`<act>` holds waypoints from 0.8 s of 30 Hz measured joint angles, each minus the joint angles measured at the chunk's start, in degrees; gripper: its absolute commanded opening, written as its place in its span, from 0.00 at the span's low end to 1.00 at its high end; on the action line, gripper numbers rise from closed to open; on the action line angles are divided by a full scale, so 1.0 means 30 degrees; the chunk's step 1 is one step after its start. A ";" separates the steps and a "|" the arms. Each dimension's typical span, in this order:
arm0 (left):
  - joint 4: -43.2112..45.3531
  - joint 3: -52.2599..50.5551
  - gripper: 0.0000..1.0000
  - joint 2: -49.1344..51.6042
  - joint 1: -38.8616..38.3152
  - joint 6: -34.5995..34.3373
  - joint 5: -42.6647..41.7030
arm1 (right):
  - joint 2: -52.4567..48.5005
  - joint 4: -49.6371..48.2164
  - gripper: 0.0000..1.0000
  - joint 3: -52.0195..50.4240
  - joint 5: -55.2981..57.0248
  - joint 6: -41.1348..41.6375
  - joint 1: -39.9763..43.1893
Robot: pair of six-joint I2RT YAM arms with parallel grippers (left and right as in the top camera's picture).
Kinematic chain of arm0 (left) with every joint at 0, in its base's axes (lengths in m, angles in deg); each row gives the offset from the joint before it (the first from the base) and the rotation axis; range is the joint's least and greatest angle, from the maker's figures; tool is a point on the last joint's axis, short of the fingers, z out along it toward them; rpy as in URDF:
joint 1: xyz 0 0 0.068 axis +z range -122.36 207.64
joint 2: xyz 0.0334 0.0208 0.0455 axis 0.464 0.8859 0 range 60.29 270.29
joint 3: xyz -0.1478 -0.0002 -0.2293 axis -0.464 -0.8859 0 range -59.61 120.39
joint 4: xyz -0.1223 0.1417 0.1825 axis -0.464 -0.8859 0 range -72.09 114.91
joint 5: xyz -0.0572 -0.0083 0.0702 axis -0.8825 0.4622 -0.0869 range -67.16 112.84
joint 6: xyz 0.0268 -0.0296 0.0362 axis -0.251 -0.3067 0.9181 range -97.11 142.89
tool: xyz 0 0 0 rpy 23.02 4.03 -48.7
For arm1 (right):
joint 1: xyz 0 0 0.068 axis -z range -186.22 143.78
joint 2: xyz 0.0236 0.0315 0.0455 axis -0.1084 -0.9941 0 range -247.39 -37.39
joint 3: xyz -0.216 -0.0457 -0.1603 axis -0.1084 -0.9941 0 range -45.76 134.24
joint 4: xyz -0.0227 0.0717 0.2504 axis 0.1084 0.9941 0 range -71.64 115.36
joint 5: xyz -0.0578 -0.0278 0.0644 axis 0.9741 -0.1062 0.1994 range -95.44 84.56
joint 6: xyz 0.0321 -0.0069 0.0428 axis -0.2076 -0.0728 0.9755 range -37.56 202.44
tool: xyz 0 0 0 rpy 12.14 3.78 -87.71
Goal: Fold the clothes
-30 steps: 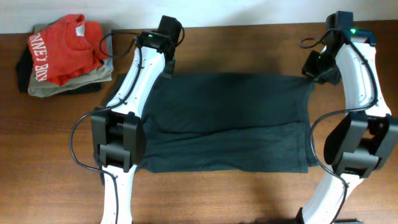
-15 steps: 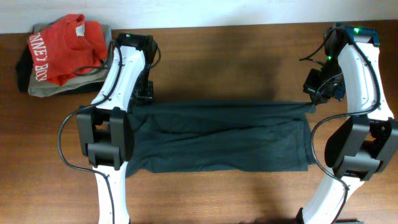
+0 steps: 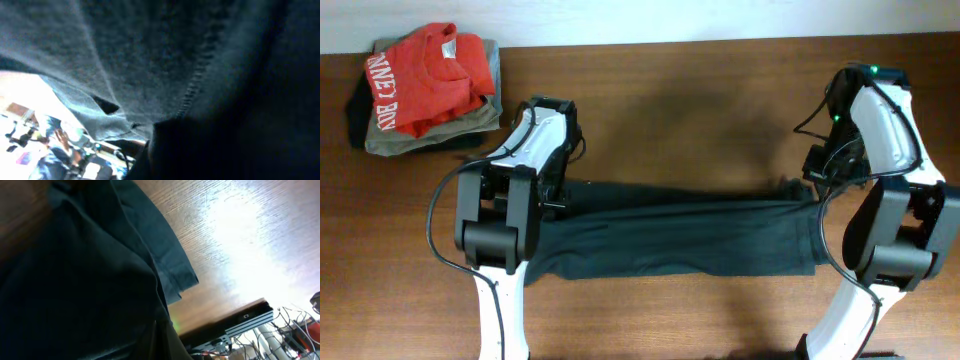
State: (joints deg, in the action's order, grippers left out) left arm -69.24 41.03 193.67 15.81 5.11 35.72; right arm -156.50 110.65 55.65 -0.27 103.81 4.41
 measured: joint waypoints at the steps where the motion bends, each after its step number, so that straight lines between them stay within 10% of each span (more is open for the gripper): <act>1: -0.0197 -0.0175 0.77 0.0000 0.0000 -0.0240 0.0087 | 0.0000 -0.0066 0.73 -0.0270 0.0131 0.0109 0.0000; 3: -0.0699 -0.0430 0.79 0.0000 0.0007 -0.0379 0.0306 | 0.0007 -0.0124 0.73 -0.0379 0.0423 0.0335 0.0000; 5: -0.0772 -0.0590 0.79 0.0000 0.0000 -0.0517 0.0357 | 0.0007 -0.0131 0.99 -0.0379 0.0561 0.0342 0.0000; 9: -0.0568 -0.0641 0.79 -0.0576 -0.0073 -0.1020 0.0823 | 0.0007 -0.0124 0.99 -0.0379 0.0991 0.0372 0.0000; 11: 0.0437 -0.0641 0.99 -0.1778 -0.0087 -0.1107 0.0911 | 0.0007 -0.0153 0.99 -0.0379 0.1005 0.0372 0.0000; 24: 0.9683 -0.5617 0.99 -0.6382 -0.0233 0.1151 -0.3184 | 0.0007 -0.0379 0.99 -0.0393 0.1151 0.0364 0.0022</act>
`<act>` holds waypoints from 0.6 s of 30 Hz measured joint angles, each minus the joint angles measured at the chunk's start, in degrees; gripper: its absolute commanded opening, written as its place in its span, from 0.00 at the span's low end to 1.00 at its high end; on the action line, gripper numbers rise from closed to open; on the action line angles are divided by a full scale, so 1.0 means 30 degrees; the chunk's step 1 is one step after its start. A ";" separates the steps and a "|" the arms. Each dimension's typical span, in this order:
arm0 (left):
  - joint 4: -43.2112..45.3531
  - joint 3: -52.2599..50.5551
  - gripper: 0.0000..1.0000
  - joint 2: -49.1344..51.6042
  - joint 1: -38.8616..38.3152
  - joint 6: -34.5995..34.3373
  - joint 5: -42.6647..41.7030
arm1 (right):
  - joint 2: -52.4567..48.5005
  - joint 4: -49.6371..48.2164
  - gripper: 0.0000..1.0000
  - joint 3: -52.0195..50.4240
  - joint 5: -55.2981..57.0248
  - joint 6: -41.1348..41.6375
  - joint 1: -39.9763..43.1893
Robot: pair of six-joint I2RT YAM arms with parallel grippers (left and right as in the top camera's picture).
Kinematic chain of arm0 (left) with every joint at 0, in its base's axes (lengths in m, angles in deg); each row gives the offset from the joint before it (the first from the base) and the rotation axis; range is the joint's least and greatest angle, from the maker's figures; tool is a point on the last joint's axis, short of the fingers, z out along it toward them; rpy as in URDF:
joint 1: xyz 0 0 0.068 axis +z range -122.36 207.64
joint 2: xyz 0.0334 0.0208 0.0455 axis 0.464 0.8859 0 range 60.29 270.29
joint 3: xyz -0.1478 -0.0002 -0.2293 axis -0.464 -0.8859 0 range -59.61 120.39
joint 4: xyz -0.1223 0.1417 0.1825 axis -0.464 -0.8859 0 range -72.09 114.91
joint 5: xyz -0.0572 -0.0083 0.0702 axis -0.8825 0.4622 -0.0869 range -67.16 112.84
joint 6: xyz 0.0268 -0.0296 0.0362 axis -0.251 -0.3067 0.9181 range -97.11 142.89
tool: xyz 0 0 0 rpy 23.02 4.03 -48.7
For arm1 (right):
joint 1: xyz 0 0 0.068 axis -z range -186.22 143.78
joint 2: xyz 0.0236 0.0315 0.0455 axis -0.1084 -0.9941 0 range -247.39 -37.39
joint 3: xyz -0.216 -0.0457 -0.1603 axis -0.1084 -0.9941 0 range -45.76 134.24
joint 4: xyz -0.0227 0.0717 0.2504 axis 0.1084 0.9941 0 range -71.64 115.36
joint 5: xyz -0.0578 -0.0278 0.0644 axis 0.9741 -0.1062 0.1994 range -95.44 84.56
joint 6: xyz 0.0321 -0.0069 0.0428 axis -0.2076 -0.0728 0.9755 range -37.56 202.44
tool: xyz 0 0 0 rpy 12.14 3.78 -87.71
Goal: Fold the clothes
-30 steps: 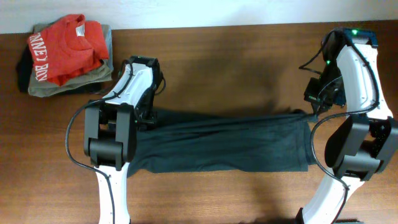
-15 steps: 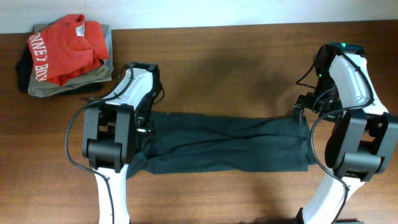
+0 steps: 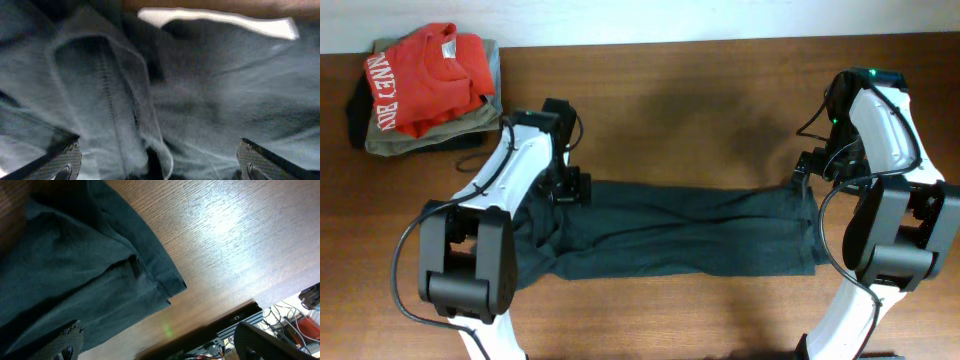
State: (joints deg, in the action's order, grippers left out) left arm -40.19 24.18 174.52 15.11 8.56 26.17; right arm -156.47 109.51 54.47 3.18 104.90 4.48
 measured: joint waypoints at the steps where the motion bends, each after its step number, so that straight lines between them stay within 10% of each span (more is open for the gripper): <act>1: 0.0393 -0.0415 0.99 0.0044 0.0022 0.0000 -0.0007 | 0.0000 0.0007 0.99 0.0000 0.0000 -0.0080 0.0000; 8: 0.1443 -0.0903 0.91 0.0102 0.1617 0.0080 0.0284 | 0.0000 -0.0058 0.99 0.0000 -0.0007 -0.0335 0.0000; 14: 0.1639 -0.1472 0.42 0.0102 0.1326 0.0335 -0.0131 | 0.0000 -0.0117 0.99 0.0000 -0.0007 -0.0474 0.0000; 18: 0.1501 -0.1486 0.40 0.0102 0.1326 0.0423 -0.0051 | 0.0000 -0.0117 0.99 -0.0007 -0.0007 -0.0495 0.0000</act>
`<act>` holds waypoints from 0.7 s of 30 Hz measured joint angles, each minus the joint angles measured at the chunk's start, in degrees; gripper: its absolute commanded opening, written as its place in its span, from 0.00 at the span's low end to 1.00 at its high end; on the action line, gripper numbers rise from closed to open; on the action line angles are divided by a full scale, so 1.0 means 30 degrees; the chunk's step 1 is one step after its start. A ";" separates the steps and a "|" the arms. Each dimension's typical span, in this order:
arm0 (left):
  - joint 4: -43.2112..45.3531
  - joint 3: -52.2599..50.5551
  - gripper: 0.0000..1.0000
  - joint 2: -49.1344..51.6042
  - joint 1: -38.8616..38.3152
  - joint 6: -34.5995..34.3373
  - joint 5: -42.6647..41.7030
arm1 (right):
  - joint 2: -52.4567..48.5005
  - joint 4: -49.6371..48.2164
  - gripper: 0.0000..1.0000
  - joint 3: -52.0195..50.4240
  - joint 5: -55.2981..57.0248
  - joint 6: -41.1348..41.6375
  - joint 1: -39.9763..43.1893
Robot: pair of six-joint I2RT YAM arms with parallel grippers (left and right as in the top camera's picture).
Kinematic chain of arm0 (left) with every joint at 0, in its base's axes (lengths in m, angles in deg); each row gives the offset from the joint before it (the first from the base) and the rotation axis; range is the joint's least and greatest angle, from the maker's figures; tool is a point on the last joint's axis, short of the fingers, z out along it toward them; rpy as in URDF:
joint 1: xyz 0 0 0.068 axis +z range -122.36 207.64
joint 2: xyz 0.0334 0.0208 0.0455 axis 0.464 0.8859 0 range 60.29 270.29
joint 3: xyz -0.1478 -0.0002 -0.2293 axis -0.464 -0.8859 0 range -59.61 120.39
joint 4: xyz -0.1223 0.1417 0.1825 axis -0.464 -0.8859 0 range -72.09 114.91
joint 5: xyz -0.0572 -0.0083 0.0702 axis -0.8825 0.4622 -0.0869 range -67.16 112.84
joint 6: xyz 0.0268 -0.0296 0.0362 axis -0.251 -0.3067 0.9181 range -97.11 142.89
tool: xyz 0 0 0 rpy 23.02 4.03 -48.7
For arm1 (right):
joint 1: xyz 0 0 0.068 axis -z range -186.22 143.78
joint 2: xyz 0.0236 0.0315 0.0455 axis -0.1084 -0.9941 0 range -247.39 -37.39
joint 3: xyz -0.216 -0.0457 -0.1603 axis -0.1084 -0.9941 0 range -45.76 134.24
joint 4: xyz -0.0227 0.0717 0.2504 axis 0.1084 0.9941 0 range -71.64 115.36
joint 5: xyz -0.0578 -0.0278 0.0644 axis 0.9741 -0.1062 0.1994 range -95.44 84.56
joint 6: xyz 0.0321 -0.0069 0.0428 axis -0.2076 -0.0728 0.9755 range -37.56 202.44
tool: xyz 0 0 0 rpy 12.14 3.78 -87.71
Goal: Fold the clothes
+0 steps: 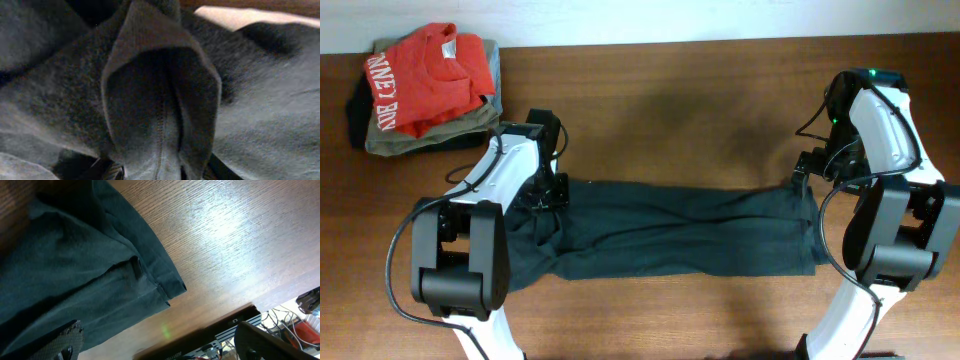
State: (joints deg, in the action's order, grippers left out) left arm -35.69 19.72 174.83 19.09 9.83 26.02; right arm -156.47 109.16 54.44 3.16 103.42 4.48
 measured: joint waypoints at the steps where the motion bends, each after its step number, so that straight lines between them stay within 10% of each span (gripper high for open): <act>1: -0.0255 0.0000 0.40 0.0000 0.0000 0.0000 0.0146 | 0.0000 -0.0007 0.99 0.0000 0.0000 -0.0007 0.0000; 7: -0.1800 -0.0058 0.02 -0.1428 0.0000 -0.0240 0.1086 | 0.0000 -0.0729 0.96 0.0000 -0.0794 0.0000 -0.0007; 21: -0.5559 -0.0095 0.01 -0.2645 0.1858 -0.4197 0.4794 | 0.0000 -0.1413 0.95 0.0000 -0.1173 -0.0007 -0.1734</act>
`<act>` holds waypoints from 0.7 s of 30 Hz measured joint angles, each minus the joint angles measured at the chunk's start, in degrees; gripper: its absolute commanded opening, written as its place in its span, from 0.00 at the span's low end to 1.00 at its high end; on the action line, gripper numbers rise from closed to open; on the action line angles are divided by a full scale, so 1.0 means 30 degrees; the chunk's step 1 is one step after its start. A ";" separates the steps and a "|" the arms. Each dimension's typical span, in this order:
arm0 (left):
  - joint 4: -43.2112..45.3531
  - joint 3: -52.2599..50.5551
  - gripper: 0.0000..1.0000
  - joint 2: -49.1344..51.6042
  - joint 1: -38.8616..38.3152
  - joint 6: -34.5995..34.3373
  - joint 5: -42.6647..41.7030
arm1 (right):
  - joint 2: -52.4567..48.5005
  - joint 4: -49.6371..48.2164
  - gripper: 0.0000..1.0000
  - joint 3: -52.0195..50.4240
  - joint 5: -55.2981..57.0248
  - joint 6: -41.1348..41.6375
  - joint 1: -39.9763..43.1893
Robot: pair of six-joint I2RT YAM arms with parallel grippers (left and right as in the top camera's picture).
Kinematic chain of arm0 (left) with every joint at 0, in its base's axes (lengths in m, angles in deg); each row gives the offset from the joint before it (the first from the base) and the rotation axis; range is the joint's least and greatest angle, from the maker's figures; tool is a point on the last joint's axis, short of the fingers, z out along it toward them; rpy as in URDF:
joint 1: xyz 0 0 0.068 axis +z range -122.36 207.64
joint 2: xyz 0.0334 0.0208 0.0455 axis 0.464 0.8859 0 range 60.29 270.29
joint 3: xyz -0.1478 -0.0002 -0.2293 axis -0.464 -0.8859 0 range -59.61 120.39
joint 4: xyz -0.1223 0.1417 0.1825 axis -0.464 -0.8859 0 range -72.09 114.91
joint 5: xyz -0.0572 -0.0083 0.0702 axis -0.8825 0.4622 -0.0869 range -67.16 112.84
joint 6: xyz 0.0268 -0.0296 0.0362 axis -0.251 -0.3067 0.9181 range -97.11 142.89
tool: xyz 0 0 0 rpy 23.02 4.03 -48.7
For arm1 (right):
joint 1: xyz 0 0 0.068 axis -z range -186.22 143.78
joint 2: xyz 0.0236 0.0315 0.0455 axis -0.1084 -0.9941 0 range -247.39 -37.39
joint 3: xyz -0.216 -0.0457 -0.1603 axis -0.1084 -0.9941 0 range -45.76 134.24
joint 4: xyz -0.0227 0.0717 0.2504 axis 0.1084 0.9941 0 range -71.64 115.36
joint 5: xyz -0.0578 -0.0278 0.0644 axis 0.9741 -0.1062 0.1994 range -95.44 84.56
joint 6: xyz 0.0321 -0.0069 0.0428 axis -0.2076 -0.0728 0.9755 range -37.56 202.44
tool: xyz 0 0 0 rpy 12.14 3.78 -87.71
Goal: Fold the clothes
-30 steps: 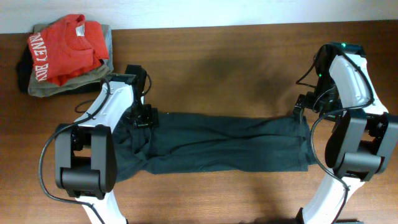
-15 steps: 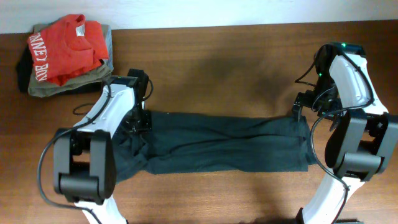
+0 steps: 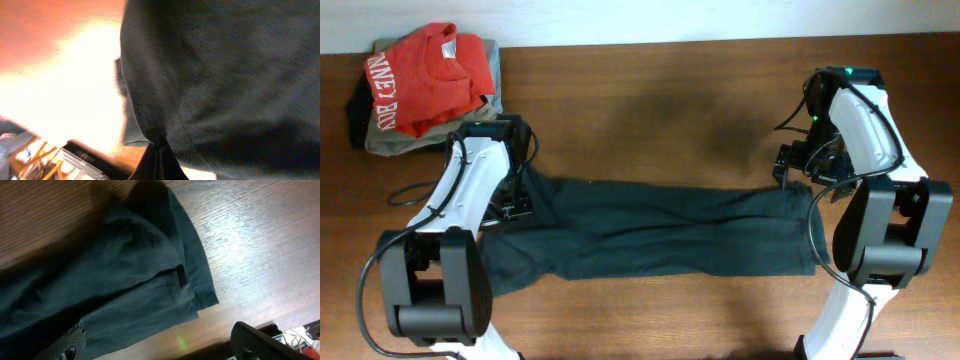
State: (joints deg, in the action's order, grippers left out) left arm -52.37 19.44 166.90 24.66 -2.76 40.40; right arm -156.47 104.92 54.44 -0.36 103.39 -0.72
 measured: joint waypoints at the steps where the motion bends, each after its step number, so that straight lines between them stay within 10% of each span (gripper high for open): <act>1: -0.0138 -0.0015 0.04 -0.0153 0.0124 -0.0634 0.0546 | 0.0000 -0.0015 0.95 0.0000 -0.0007 0.0000 -0.0095; 4: -0.0576 -0.0029 0.37 -0.1253 0.0182 -0.1457 0.0823 | 0.0000 -0.0022 0.95 0.0000 -0.0015 0.0007 -0.0248; 8: -0.1377 -0.0036 0.38 -0.1851 0.0182 -0.1821 0.0809 | 0.0000 0.0044 0.95 0.0000 -0.0073 0.0000 -0.0262; 10: -0.0998 -0.0044 0.36 -0.1851 0.0182 -0.1807 0.0736 | 0.0000 0.0131 0.79 0.0000 -0.0095 0.0015 -0.0270; 13: 0.3053 -0.0087 0.01 -0.1858 0.0160 0.0845 -0.2900 | 0.0000 -0.0102 0.08 0.0000 -0.1880 -0.1494 -0.0393; 21: 0.7650 -0.3410 0.01 -0.1727 -0.0583 0.3242 -0.7009 | 0.0109 -0.3672 0.04 -0.3942 -0.3483 -0.2557 -0.2011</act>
State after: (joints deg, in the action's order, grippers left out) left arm -29.42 9.21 161.72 22.91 6.97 19.38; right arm -156.15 93.91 42.62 -10.81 95.72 -6.76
